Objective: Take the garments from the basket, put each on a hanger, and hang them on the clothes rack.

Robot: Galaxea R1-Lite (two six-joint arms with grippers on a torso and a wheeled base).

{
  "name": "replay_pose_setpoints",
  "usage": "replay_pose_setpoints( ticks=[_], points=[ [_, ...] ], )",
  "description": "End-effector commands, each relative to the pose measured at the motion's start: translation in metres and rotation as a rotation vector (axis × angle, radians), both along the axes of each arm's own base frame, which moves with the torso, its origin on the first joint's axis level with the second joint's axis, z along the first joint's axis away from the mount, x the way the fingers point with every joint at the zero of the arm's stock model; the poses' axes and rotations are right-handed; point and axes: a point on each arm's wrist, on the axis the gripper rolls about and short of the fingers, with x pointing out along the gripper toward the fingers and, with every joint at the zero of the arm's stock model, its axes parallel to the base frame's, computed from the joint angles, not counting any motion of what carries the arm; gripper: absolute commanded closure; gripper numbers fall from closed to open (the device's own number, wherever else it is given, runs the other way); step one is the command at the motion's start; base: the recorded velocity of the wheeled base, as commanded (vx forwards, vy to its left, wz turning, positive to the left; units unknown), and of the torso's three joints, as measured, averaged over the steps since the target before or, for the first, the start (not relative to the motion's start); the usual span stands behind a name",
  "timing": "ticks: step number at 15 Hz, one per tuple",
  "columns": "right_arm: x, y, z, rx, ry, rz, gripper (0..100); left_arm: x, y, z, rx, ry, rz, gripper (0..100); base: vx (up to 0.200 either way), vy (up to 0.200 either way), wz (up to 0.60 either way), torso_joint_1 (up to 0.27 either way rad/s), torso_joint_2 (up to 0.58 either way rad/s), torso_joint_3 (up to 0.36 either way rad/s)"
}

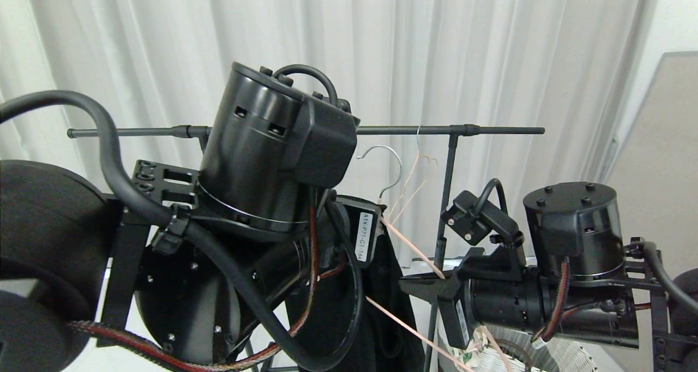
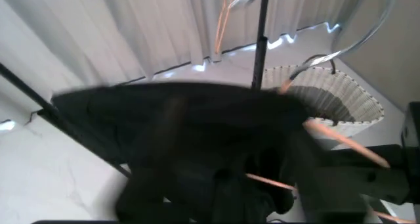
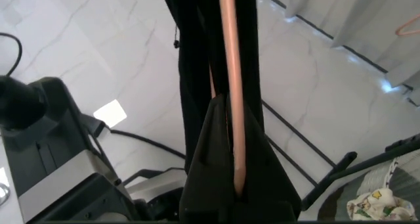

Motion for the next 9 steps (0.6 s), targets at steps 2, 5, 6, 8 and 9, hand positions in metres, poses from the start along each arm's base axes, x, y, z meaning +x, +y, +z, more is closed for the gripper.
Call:
replay_pose_setpoints(
  ticks=[2, 5, 6, 8, 9],
  points=[
    [0.004, -0.001, 0.002, 0.021, -0.024, -0.021, 100, -0.002, 0.002, 0.003, -0.009, -0.006, 0.000, 0, 0.000, 0.000, 0.00, 0.000, 0.00, 0.000],
    [0.010, -0.004, 0.006, 0.039, -0.072, -0.075, 100, -0.006, 0.006, 0.009, -0.025, -0.018, -0.002, 0, 0.000, 0.000, 0.00, 0.000, 0.00, 0.000],
    [0.012, -0.005, 0.007, 0.046, -0.091, -0.086, 100, -0.009, 0.008, 0.011, -0.032, -0.025, -0.007, 0, 0.000, 0.000, 0.00, 0.000, 0.00, 0.000],
    [0.018, -0.012, 0.008, 0.055, -0.165, -0.103, 100, -0.020, 0.015, 0.014, -0.042, -0.031, -0.027, 0, 0.000, 0.000, 0.00, 0.000, 0.00, 0.000],
    [0.017, -0.019, 0.007, 0.044, -0.190, -0.109, 100, -0.025, 0.023, 0.013, -0.036, -0.031, -0.029, 0, 0.000, 0.000, 0.00, 0.000, 0.00, 0.000]
  ],
)
